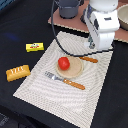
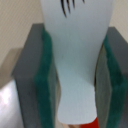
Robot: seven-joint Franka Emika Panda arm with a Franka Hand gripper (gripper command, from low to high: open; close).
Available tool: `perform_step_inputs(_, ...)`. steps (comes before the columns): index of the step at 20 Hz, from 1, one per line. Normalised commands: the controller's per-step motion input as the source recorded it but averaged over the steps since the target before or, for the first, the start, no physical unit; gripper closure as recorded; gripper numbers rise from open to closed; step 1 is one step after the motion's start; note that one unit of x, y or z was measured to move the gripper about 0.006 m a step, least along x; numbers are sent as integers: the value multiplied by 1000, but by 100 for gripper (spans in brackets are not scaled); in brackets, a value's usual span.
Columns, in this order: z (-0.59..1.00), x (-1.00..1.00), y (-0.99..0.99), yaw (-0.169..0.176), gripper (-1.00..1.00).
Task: Interact with the objects in diverse but meaningful ways.
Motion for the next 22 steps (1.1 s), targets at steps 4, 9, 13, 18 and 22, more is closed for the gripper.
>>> perform_step_inputs(4,262,-104,-957,0,100)
perform_step_inputs(9,35,-179,-959,0,100)
perform_step_inputs(13,-26,-237,-952,0,100)
perform_step_inputs(18,-145,-257,-931,0,100)
perform_step_inputs(22,-215,-158,-804,0,100)
